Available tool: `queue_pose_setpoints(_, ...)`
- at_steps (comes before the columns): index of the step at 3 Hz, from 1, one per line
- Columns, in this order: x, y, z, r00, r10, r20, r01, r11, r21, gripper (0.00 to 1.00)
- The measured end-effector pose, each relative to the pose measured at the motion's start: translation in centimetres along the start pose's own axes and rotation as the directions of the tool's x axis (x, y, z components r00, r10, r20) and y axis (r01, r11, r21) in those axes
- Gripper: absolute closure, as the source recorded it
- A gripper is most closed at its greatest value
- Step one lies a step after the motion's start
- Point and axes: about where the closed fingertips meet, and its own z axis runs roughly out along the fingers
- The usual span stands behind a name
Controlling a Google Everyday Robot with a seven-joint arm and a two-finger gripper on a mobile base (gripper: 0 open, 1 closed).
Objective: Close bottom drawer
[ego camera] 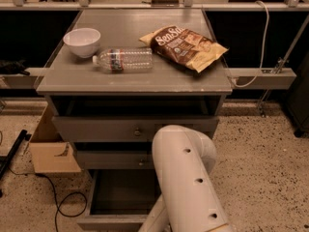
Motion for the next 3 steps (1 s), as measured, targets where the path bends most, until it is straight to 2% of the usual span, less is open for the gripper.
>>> queue_pose_setpoints(1,4.0,5.3,1.4,0.999,0.013,-0.051,-0.015,0.999,-0.041,1.0)
queue_pose_setpoints(2,5.2,7.1,1.7,0.998,0.0,-0.07,-0.005,0.9977,-0.068,1.0)
queue_pose_setpoints(3,5.2,7.1,1.7,0.998,0.0,-0.07,-0.005,0.9977,-0.068,1.0)
